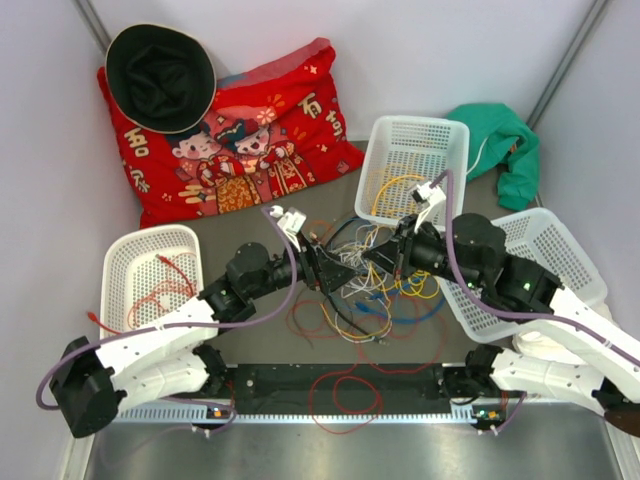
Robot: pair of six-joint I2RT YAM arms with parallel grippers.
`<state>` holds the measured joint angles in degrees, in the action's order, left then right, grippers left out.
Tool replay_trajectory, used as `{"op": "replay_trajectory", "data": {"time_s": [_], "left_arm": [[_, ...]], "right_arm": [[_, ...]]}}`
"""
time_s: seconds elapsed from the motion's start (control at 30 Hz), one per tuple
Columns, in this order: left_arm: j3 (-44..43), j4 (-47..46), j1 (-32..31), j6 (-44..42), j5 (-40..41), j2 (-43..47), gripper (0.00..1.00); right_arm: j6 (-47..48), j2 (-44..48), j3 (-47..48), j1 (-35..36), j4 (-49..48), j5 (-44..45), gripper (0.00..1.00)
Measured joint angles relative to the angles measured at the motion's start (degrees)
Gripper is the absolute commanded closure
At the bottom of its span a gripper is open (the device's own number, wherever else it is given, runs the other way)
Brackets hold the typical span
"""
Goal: Untangle the cables
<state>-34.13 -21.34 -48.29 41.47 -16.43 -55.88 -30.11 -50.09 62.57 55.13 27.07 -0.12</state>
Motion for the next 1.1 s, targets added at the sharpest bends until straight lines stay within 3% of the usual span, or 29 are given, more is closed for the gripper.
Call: {"op": "replay_trajectory", "data": {"time_s": [0.13,0.2,0.27,0.3,0.33,0.4,0.43,0.47,0.5,0.57,0.77,1.1], "left_arm": [[2.0,0.5,0.0,-1.2,1.2,-0.1,0.09],[2.4,0.6,0.0,-1.5,1.9,-0.8,0.20],[2.4,0.3,0.0,-1.8,2.6,-2.3,0.43],[2.4,0.3,0.0,-1.8,2.9,-3.0,0.80],[2.4,0.1,0.0,-2.0,3.5,-4.2,1.00],[2.4,-0.2,0.0,-2.1,4.1,-5.9,1.00],[2.4,-0.3,0.0,-2.1,4.4,-6.3,1.00],[2.2,0.0,-0.1,-2.2,5.0,-6.6,1.00],[1.8,0.5,-0.1,-2.3,5.7,-6.6,1.00],[0.3,2.2,-0.1,-3.0,7.2,-6.0,1.00],[-8.5,11.8,-0.1,-7.8,15.8,3.0,1.00],[-26.1,24.8,-0.1,-13.8,25.2,9.4,1.00]], "right_arm": [[-0.8,0.6,0.9,0.0,0.1,-1.5,1.00],[-1.2,0.7,1.3,0.0,-0.2,-2.2,1.00],[-1.7,0.7,1.3,0.0,-0.5,-3.0,1.00],[-1.9,0.8,1.3,0.0,-0.6,-3.4,1.00],[-2.1,0.8,1.3,0.0,-0.7,-3.7,1.00],[-2.5,0.8,1.3,0.0,-0.7,-4.2,1.00],[-2.5,0.9,1.3,0.0,-0.7,-4.3,0.95],[-2.5,1.1,1.3,0.0,-0.6,-4.3,0.66],[-2.5,1.3,1.3,0.0,-0.4,-4.2,0.50],[-2.9,2.1,1.3,0.0,-0.1,-3.9,0.35],[-1.4,7.9,1.2,0.2,2.4,0.3,0.22],[0.2,11.8,-2.6,0.2,4.3,5.0,0.25]]}}
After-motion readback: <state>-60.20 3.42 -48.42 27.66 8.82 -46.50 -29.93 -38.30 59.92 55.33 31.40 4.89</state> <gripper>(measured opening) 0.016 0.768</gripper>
